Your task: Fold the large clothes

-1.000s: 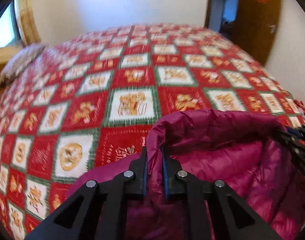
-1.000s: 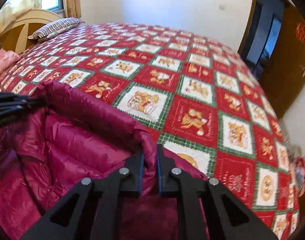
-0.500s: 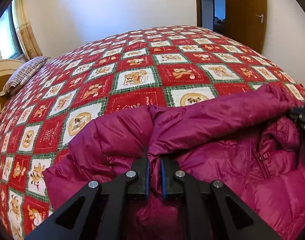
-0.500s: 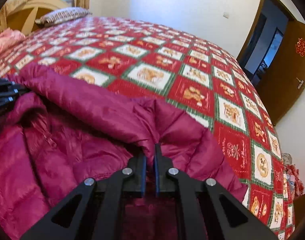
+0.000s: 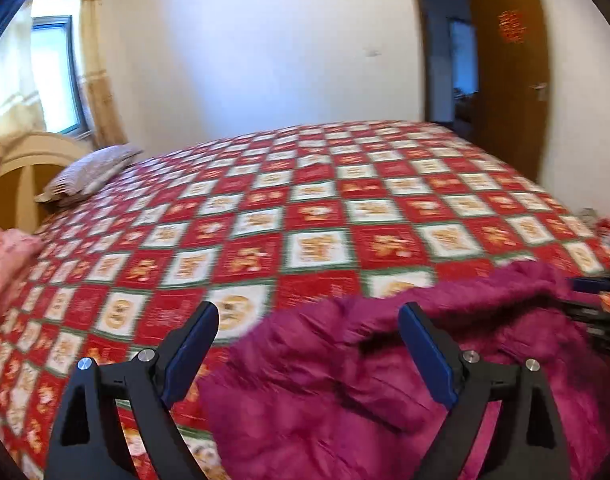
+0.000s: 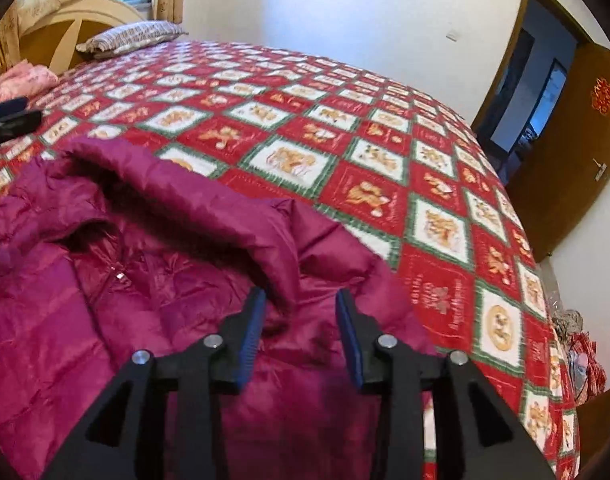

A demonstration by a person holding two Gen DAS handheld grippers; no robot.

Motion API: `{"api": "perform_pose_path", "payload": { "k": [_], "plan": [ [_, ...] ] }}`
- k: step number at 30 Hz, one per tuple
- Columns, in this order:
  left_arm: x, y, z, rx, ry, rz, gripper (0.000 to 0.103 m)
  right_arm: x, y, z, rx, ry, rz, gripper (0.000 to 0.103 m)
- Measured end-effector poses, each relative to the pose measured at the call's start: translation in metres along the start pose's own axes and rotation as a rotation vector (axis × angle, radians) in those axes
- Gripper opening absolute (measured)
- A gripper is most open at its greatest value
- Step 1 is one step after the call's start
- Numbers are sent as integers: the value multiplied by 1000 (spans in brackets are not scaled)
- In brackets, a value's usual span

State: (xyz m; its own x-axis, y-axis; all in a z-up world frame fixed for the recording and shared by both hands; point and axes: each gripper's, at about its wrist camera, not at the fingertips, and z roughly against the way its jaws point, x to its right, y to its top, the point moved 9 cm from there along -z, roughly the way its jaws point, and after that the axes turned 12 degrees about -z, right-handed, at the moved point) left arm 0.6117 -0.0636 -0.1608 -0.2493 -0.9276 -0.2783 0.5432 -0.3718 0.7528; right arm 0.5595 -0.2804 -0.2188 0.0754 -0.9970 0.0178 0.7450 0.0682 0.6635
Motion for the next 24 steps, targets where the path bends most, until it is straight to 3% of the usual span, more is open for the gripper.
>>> {"api": "perform_pose_path", "payload": {
  "k": [2,6,7,11,16,24],
  "plan": [
    [-8,6,-12,-19,13,48,92,2,11,17,32,12,-40,40],
    [0,20,-41,-45,-4,96,92,-6,46,28,114,41,-144,69],
    [4,21,-47,-52,-15,102,92,-12,54,24,123,55,-174,70],
    [29,3,-65,-108,-33,69,92,-38,62,-14,78,82,-229,69],
    [50,-43,-86,-197,-71,64,92,-47,30,-55,-9,72,-245,62],
    [56,-55,-101,-213,-80,70,94,-44,12,-68,-17,59,-242,60]
  ]
}}
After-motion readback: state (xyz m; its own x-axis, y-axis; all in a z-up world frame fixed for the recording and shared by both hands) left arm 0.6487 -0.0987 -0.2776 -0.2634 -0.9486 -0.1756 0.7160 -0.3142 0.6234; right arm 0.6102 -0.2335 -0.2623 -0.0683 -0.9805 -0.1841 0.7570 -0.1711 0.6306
